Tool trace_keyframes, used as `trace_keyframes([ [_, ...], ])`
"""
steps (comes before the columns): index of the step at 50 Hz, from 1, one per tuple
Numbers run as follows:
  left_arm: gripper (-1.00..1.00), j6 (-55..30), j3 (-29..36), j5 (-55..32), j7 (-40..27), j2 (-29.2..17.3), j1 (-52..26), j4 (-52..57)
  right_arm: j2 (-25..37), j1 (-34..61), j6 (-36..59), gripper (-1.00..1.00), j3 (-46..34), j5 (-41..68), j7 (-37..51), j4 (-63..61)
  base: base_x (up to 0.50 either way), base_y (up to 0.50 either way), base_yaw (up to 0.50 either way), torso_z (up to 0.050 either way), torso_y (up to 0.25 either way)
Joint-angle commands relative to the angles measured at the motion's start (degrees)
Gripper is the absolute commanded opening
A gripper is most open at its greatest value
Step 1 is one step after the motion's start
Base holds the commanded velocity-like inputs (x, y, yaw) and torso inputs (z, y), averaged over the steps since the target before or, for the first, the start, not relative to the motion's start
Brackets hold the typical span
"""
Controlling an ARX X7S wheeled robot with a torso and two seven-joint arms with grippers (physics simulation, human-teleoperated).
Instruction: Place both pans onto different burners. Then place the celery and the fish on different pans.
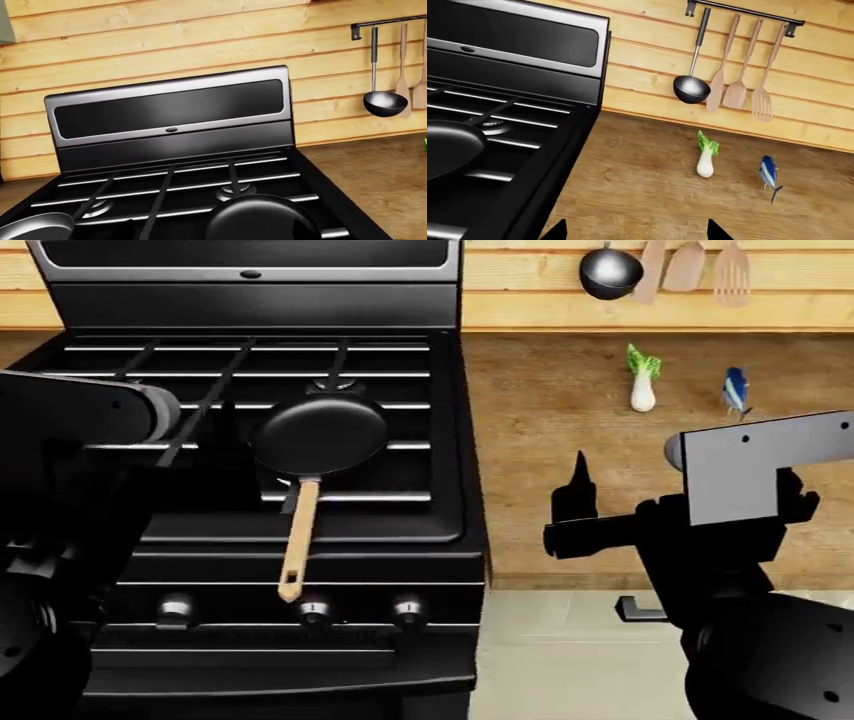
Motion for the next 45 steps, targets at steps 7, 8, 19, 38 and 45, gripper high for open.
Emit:
trace_keyframes([
  [7,1.00,0.7,0.2,0.3,0.3,0.1,0.4,0.2,0.8,-1.0,-0.8,1.00,0.4,0.1,0.1,-0.8,0.00,-0.50,0.00,0.000,0.000],
  [8,1.00,0.7,0.2,0.4,0.3,0.1,0.5,0.2,0.8,-1.0,-0.8,1.00,0.4,0.1,0.2,-0.8,0.00,-0.50,0.00,0.000,0.000],
  [19,1.00,1.8,-0.3,1.1,0.9,-0.2,2.0,0.4,0.7,-0.7,-0.6,1.00,-0.1,0.2,0.5,-0.9,0.00,-0.50,0.00,0.000,0.000],
  [38,1.00,2.2,-0.3,0.4,0.7,-0.4,1.5,0.3,0.7,0.1,-0.5,1.00,-0.3,0.9,0.9,-0.8,0.00,-0.50,0.00,0.000,0.000],
  [45,1.00,2.6,-0.2,0.9,1.1,-0.4,1.8,0.2,0.7,-0.3,-0.9,1.00,-0.5,0.4,0.5,-0.5,0.00,-0.50,0.00,0.000,0.000],
])
